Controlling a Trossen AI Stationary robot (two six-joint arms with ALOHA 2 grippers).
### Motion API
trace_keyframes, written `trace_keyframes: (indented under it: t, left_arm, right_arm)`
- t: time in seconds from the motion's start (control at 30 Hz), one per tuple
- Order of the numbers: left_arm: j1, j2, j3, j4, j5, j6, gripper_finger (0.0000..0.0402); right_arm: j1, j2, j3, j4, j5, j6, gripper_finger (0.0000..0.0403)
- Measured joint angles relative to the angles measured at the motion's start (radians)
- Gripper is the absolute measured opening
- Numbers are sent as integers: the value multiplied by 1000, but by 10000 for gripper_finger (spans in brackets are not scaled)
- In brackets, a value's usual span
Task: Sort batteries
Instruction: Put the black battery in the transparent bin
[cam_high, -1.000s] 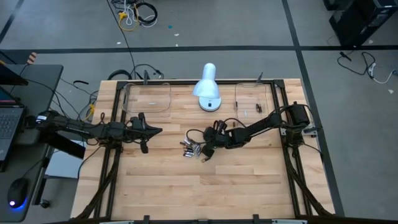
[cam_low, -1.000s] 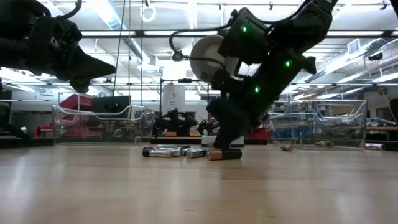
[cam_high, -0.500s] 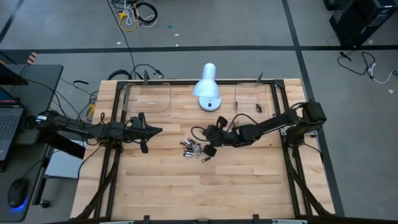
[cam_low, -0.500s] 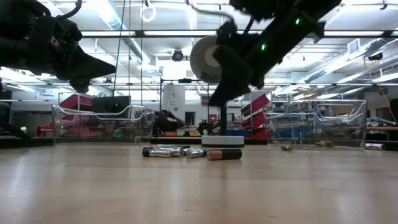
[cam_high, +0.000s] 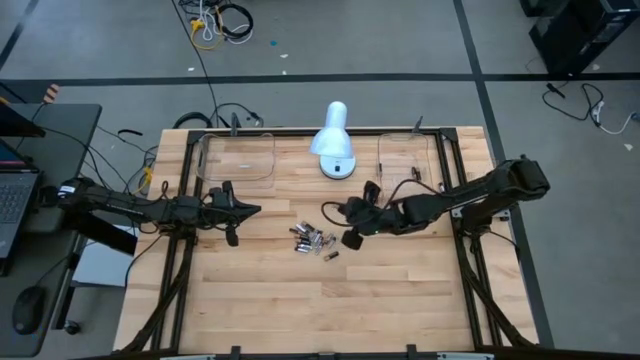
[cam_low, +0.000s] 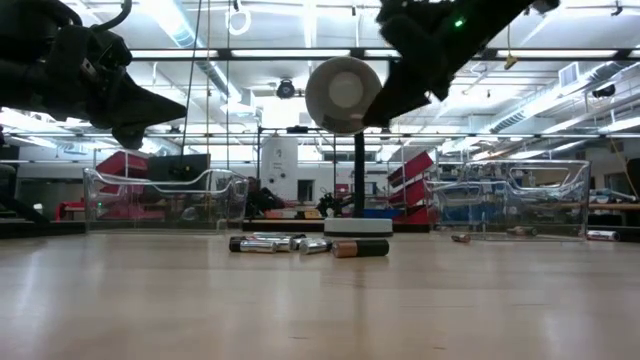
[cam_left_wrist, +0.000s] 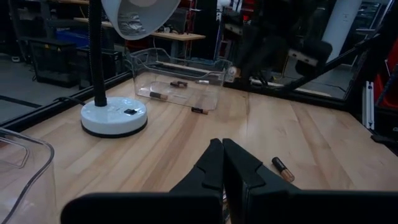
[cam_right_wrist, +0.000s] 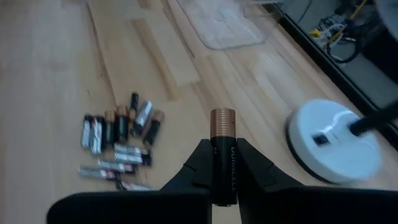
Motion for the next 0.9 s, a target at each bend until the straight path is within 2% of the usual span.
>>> trace_keyframes:
  t: [0.3, 0.4, 0.53, 0.7, 0.9]
  left_arm:
    - [0, 0, 0, -1, 0, 2, 2]
    - [0, 0, 0, -1, 0, 3, 2]
    - [0, 0, 0, -2, -12, 5, 2]
    - [0, 0, 0, -1, -42, 32, 2]
    - [0, 0, 0, -1, -60, 33, 2]
  right_arm:
    - [-7, -187, 0, -351, 45, 151, 28]
    - [-30, -246, 1, -496, 86, 303, 28]
    - [-77, -302, 1, -657, 89, 517, 28]
    - [-173, -311, -10, -762, 119, 719, 30]
    - [-336, -290, -103, -719, 71, 753, 30]
